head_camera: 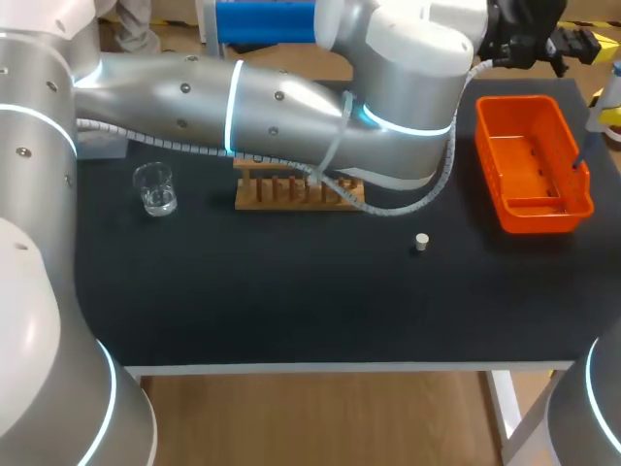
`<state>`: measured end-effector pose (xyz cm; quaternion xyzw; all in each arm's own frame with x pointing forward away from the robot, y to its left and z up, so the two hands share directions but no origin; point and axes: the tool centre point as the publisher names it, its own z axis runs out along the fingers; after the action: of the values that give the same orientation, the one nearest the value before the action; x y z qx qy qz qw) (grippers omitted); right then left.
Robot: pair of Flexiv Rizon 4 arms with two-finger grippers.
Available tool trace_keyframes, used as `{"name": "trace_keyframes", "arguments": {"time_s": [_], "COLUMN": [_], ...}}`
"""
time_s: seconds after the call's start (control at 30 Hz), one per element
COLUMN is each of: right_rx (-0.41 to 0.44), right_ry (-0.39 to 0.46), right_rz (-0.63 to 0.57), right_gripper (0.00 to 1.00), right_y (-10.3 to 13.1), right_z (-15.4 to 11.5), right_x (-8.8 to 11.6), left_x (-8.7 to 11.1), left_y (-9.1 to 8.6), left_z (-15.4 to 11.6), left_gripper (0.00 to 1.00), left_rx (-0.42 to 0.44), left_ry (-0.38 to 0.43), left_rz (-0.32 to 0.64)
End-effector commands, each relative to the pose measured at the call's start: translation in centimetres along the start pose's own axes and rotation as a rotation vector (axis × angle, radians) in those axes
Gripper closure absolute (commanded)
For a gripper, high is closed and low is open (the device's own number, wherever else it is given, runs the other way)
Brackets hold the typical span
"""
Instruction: Invert the test tube, pick up the pipette, mount the tip to pipette, aspirate from beaker and dispense into the tube, eject the tip, return the pipette, and cap with the stopper.
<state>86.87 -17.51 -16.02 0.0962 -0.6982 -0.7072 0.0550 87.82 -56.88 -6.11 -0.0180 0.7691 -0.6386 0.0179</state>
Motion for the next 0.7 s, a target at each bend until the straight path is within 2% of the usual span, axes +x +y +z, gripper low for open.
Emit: {"name": "trace_keyframes", "arguments": {"time_s": [0.03,0.27,0.47,0.7], "right_rx": [0.003,0.003,0.003,0.003], "right_ry": [0.002,0.002,0.002,0.002], "right_rz": [0.000,0.000,0.000,0.000], "right_gripper": [1.00,1.00,1.00,1.00], "right_y": [0.1,0.1,0.1,0.1], "right_z": [-0.1,-0.1,-0.1,-0.1], "right_x": [0.0,0.0,0.0,0.0], "left_x": [0.1,0.0,0.2,0.1], "left_y": [-0.1,-0.7,-0.7,1.2], "left_z": [-1.0,-2.8,-5.7,-10.2], "left_gripper": [0.00,0.00,0.00,0.00], "left_rx": [0.002,-0.022,-0.039,-0.035], "left_ry": [-0.007,-0.002,0.012,0.007], "left_rz": [-0.005,0.002,0.031,-0.001]}}
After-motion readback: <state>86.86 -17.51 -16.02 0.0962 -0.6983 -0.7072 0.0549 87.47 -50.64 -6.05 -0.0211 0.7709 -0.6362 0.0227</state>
